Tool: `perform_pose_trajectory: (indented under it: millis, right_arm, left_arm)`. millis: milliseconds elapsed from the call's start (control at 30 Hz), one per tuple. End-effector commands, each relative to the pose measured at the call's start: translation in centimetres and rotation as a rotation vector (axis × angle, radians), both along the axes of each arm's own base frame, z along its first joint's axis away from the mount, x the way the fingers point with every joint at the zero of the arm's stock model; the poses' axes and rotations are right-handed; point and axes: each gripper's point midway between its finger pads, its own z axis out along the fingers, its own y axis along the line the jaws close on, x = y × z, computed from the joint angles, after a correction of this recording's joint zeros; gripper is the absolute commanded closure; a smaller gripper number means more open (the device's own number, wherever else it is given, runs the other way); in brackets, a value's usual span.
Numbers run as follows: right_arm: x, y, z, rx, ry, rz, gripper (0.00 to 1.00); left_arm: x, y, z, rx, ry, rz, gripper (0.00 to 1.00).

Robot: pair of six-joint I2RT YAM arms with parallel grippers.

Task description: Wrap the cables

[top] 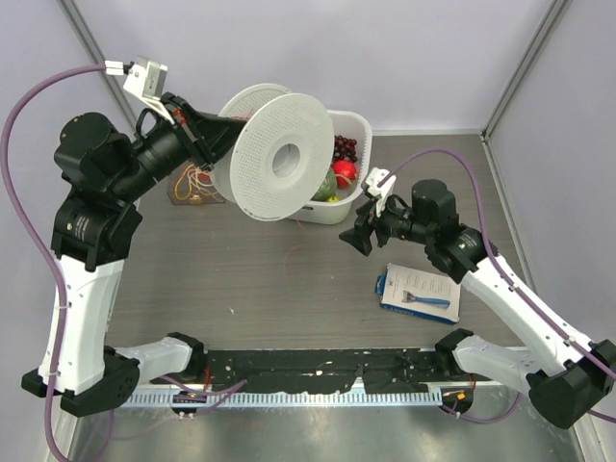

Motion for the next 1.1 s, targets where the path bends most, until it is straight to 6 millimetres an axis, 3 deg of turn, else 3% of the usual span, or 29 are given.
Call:
perform_pose_trajectory:
  millis: [0,67,100,133,167,200,233,267,300,333,467,800,1067]
  right_arm:
    - [0.1,1.2,-0.4,0.156,0.12,-0.05,0.24]
    - [-0.6,1.9,-1.9,0.184,0.187,-0.021,0.24]
    - [-0.5,2.2,-1.4,0.221,0.165,-0.013,0.24]
    - [-0.4,2.0,-3.2,0.233,0.216,-0.063,0.24]
    - [0.1,2.4,-2.0,0.284,0.159,-0.07,0.24]
    - [0.4,1.9,-4.0,0.283,0.18,-0.122,0.24]
    - [0.8,2.1,-3.0,0.33,0.127,-0.129,0.23]
    - [0.9,1.7,-4.7,0.324,0.133,-0.164,0.23]
    - [1.3,2.0,-4.2,0.36,0.106,-0.169,0.23]
    - [1.7,1.8,-5.3,0.355,0.113,-0.202,0.23]
    - [3.2,2.6,-6.5,0.396,0.115,-0.274,0.23]
    - [4.8,5.4,-5.8,0.497,0.171,-0.37,0.23]
    - [5.6,5.7,-6.0,0.531,0.197,-0.42,0.23]
  left_arm:
    - [-0.6,1.0,5.2,-0.124,-0.122,0.04,1.0]
    - [-0.5,1.2,6.0,-0.132,-0.151,0.055,1.0]
    - [-0.5,1.2,6.3,-0.137,-0.155,0.059,1.0]
    - [-0.4,1.4,6.6,-0.144,-0.159,0.067,1.0]
    - [-0.5,1.4,7.0,-0.151,-0.165,0.068,1.0]
    - [-0.5,1.5,7.3,-0.163,-0.168,0.071,1.0]
    - [-0.6,1.5,7.6,-0.17,-0.177,0.07,1.0]
    - [-0.7,1.5,7.8,-0.178,-0.182,0.068,1.0]
    - [-0.6,1.4,7.9,-0.186,-0.177,0.065,1.0]
    - [-0.5,1.5,8.0,-0.196,-0.174,0.067,1.0]
    - [-0.3,1.4,8.4,-0.213,-0.165,0.066,1.0]
    - [-0.6,1.1,8.9,-0.26,-0.147,0.039,1.0]
    - [-2.3,1.4,11.1,-0.33,-0.17,0.005,1.0]
